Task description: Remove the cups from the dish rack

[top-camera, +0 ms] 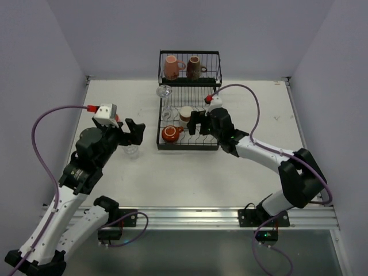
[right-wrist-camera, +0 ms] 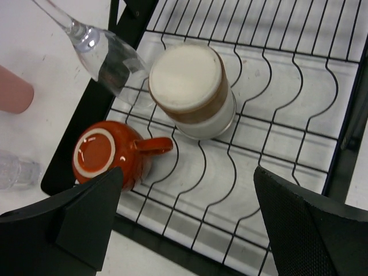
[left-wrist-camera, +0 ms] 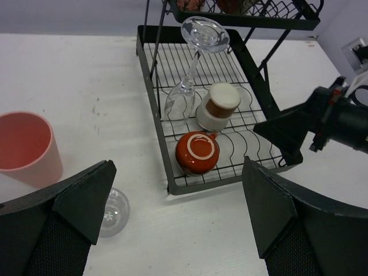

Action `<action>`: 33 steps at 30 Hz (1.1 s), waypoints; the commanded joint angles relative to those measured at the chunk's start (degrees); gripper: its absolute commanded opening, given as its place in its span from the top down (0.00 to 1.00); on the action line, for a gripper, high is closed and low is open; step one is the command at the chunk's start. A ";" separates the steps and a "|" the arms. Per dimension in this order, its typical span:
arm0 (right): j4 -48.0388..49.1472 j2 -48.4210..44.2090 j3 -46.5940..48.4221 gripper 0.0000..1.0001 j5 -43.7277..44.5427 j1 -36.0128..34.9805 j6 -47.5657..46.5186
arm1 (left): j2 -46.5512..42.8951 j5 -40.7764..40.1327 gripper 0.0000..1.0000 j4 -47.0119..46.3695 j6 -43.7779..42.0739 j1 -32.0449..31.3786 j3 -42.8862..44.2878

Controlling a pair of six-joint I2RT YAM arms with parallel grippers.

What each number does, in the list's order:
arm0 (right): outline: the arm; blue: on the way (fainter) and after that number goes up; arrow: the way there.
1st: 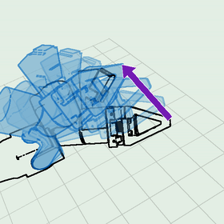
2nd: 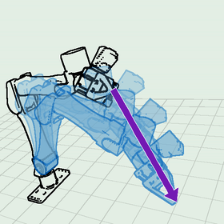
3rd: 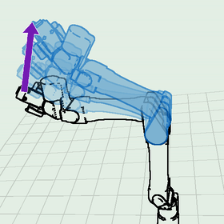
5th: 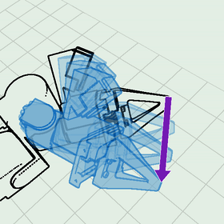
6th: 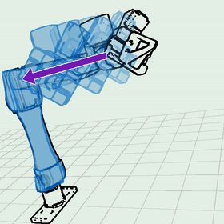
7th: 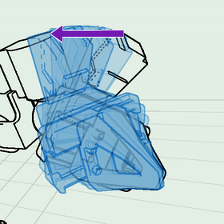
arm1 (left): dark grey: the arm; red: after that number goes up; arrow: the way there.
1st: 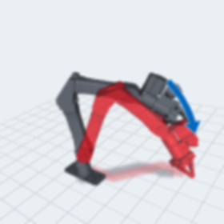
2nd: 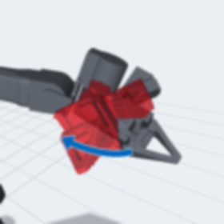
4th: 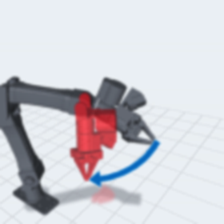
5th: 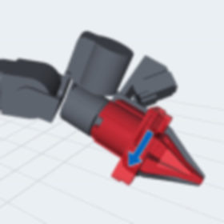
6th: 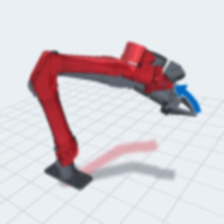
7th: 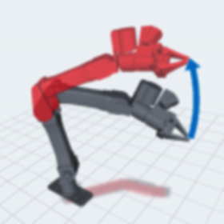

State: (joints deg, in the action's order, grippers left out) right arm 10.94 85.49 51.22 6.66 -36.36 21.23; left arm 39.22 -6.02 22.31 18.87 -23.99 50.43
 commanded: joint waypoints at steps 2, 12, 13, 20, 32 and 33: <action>7.86 5.37 6.87 0.01 2.84 -0.12 -3.74 | -2.74 2.51 0.00 -7.53 -0.50 0.43 -6.04; 4.71 17.60 18.02 0.01 4.15 -0.20 -4.71 | -3.28 4.26 0.00 -8.95 -2.44 0.43 -8.07; 4.27 18.21 18.64 0.01 4.07 -0.12 -4.71 | -3.10 4.52 0.00 -8.60 -2.52 0.43 -7.90; 0.50 22.69 23.74 0.01 3.89 -0.12 -4.53 | -3.63 4.44 0.00 -9.03 -2.79 0.43 -8.16; -5.05 25.16 25.86 0.06 9.86 -0.38 -2.16 | -3.10 4.44 0.00 -9.21 -2.53 0.43 -7.98; -5.14 25.33 25.95 0.06 10.04 -0.38 -2.16 | -3.19 4.44 0.00 -9.21 -2.44 0.43 -8.07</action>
State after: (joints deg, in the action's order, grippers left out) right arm 6.81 109.67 75.18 13.52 -36.38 18.35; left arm 36.21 -2.09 16.34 17.34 -23.94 42.39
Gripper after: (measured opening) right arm 0.945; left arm 0.997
